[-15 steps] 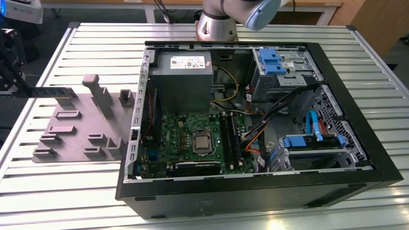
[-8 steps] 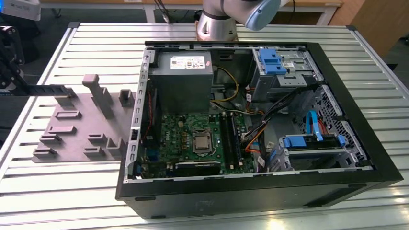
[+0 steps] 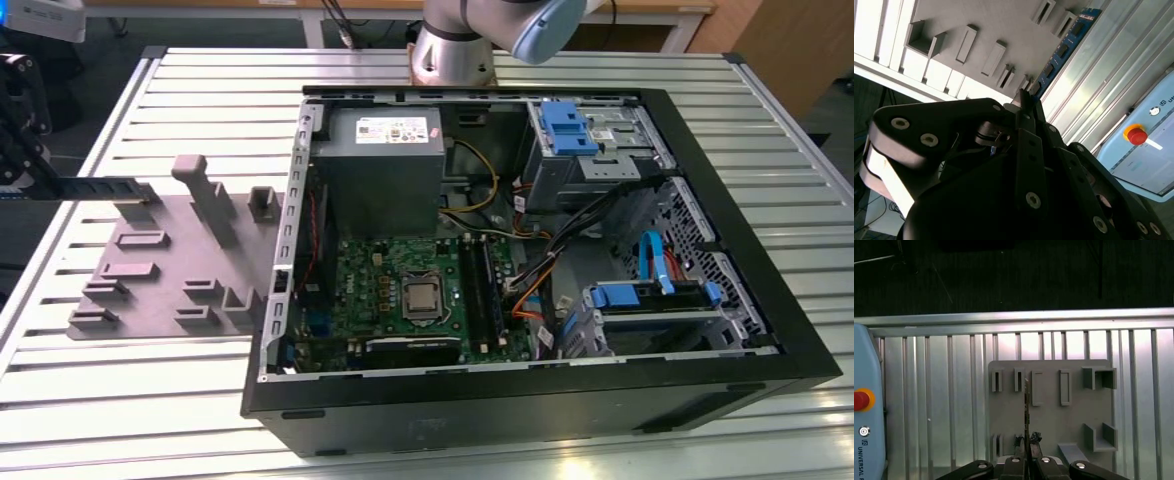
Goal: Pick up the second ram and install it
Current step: 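Pick up the second ram and move it above second insertion slot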
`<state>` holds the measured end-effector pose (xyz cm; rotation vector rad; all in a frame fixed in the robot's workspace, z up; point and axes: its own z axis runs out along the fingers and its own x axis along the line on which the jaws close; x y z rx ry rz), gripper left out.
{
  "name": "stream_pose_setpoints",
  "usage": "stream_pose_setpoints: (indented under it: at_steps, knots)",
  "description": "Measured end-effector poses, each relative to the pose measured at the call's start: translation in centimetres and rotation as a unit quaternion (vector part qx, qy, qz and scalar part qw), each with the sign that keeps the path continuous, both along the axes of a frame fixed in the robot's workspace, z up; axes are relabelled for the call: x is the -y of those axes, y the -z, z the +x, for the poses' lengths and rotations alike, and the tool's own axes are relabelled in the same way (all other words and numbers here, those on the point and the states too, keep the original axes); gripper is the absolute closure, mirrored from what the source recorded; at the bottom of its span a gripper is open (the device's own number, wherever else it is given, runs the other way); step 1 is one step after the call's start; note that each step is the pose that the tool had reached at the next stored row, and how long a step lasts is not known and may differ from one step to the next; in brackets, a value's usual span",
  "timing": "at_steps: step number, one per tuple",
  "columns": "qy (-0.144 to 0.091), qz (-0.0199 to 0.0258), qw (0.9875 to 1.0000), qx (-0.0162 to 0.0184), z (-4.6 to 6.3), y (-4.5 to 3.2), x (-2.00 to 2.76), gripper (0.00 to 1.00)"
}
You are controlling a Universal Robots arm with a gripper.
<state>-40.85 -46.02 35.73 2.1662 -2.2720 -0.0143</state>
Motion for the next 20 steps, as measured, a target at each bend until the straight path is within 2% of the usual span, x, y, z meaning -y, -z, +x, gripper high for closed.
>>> stream_pose_setpoints:
  at_steps: [6, 20]
  knots:
    - [0.0, 0.0, 1.0, -0.0001, 0.0, -0.14, 0.0, 0.86]
    - [0.0, 0.0, 1.0, 0.0, 0.0, -1.34, 0.0, 0.86]
